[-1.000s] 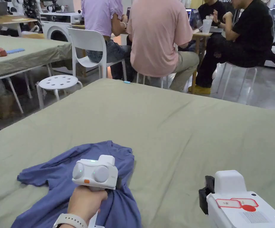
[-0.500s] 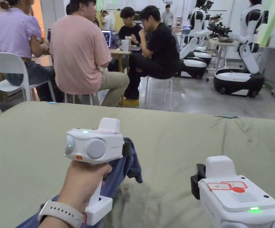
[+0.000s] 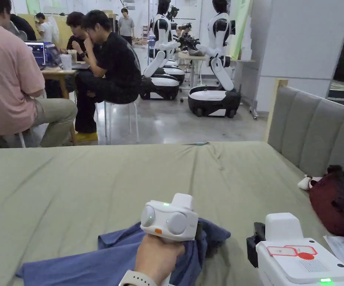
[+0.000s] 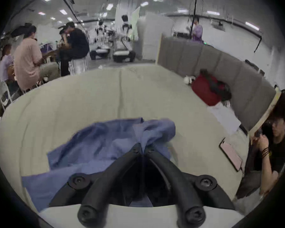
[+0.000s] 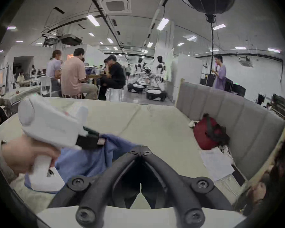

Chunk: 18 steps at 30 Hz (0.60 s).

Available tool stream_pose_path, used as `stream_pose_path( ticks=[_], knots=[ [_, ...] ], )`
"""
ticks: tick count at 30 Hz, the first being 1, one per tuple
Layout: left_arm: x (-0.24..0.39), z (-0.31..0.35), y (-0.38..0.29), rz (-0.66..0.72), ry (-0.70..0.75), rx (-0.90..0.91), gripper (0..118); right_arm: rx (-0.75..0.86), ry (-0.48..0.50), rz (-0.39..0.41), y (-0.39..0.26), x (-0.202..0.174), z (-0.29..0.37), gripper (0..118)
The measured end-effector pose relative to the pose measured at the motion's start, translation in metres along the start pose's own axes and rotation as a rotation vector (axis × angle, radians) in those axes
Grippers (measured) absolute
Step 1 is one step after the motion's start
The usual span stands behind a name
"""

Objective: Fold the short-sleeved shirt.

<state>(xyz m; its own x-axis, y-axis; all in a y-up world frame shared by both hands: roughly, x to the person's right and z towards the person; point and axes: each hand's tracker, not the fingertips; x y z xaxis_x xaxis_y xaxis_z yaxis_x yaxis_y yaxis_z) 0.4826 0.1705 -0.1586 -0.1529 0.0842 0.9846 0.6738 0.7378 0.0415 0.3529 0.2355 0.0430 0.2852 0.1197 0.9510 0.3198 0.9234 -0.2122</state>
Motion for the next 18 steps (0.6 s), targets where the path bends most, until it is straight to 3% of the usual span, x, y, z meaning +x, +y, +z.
stream_pose_path(
  ticks=[4, 5, 6, 7, 8, 9, 11, 16, 17, 18],
  knots=[
    [0.007, -0.004, -0.008, -0.004, 0.002, 0.021, 5, -0.013, 0.001, -0.006, -0.006, 0.005, -0.005, 0],
    [0.006, 0.001, -0.007, -0.004, 0.0, 0.03, 18, -0.015, 0.007, -0.006, -0.006, 0.004, -0.005, 0],
    [0.005, 0.012, -0.007, -0.037, 0.009, 0.054, 57, -0.015, 0.015, -0.008, -0.006, 0.003, -0.004, 0],
    [0.004, 0.023, -0.01, -0.071, 0.032, 0.076, 87, -0.013, 0.019, -0.01, -0.005, 0.001, -0.005, 0],
    [0.002, 0.035, -0.013, -0.085, 0.052, 0.101, 107, -0.011, 0.022, -0.009, -0.005, -0.002, -0.004, 0],
    [-0.005, 0.053, -0.017, -0.078, 0.076, 0.132, 109, -0.008, 0.031, -0.007, -0.004, -0.006, -0.003, 0],
    [-0.016, 0.091, -0.031, -0.049, 0.07, 0.181, 100, -0.002, 0.047, -0.008, -0.003, -0.014, -0.004, 0],
    [-0.051, 0.181, -0.095, 0.033, 0.263, 0.33, 98, -0.004, 0.095, 0.005, -0.005, -0.043, -0.008, 0],
    [-0.063, 0.194, -0.111, 0.066, 0.298, 0.346, 93, -0.009, 0.111, 0.006, -0.006, -0.051, -0.009, 0],
    [-0.072, 0.208, -0.128, 0.09, 0.327, 0.339, 80, -0.013, 0.123, 0.01, -0.007, -0.057, -0.01, 0]
  ],
)
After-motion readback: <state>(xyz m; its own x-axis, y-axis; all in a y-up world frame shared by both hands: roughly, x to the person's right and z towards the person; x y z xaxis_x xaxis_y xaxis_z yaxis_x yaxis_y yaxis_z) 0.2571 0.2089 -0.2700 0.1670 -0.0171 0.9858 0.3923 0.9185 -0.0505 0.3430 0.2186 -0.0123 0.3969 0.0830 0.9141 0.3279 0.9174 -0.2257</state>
